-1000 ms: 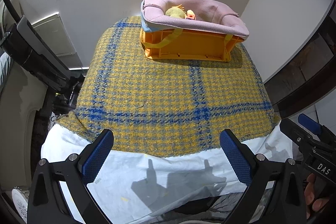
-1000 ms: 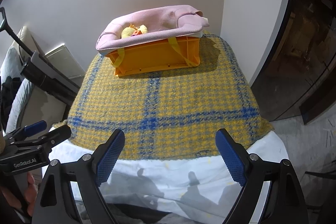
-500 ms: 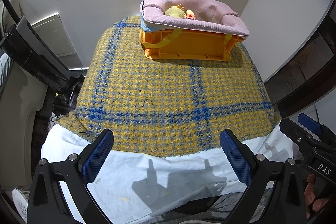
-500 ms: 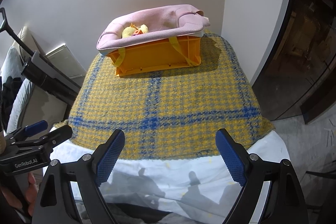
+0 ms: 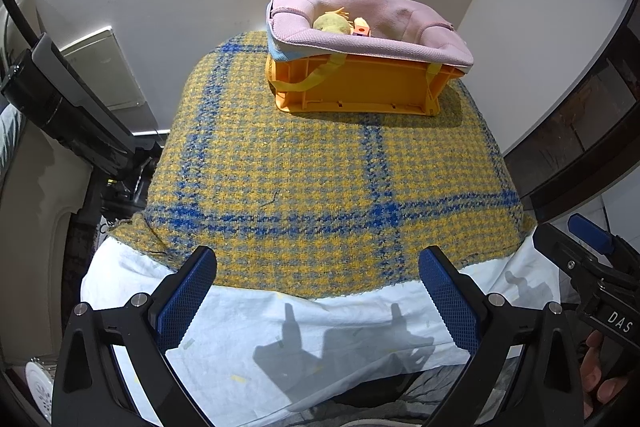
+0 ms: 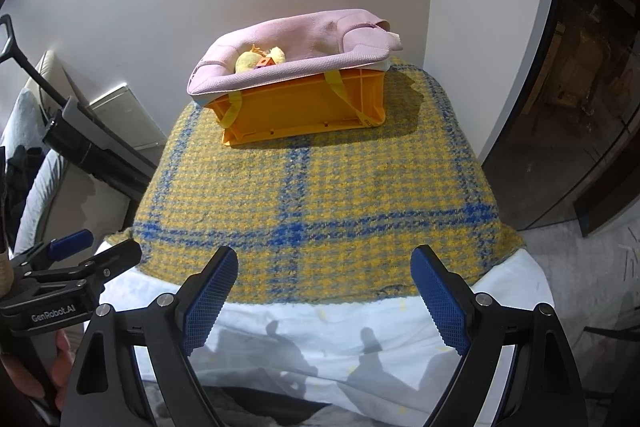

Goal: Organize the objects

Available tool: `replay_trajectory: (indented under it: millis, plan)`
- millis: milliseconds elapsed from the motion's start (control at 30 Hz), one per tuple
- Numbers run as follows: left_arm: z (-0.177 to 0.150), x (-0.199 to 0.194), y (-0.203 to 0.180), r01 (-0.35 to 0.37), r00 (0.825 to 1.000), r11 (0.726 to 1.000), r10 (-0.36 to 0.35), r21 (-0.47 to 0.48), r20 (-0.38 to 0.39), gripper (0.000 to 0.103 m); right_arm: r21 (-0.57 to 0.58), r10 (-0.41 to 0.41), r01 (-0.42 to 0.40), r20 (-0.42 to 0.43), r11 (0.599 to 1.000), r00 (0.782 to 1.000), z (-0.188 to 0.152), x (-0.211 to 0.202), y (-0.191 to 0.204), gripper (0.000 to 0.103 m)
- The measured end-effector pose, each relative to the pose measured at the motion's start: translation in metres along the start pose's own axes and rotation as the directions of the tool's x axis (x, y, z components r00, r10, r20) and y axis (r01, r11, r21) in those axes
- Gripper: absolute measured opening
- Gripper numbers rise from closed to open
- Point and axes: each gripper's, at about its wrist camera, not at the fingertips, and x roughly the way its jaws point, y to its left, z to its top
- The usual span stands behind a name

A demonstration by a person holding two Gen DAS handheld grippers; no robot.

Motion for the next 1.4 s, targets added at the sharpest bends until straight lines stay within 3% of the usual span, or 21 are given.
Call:
replay_trajectory:
  millis: [567,933,1133,1400]
  plan:
    - [-0.001,0.0,-0.002,-0.016,1.0,1.0,0.016,0.019,-0.006,0.103,0.003,0.003,-0.003,-0.001,1.0,1.0,-0.001,0.0,0.0,0.088]
    - [-0.001,-0.003,-0.01,-0.029,1.0,0.996,0.029,0.079,0.009,0.103,0.003,0.004,-0.004,-0.001,1.0,1.0,-0.001,0.0,-0.001,0.088]
    - [-0.001,-0.003,-0.018,-0.007,1.0,0.994,0.006,0.111,0.006,0.103,0.005,0.004,-0.004,-0.001,1.0,1.0,-0.001,0.0,-0.001,0.088]
    - [-0.002,0.002,-0.014,0.01,1.0,0.996,-0.009,0.083,-0.012,0.103,0.004,0.007,-0.007,-0.002,1.0,1.0,0.0,0.0,-0.002,0.088]
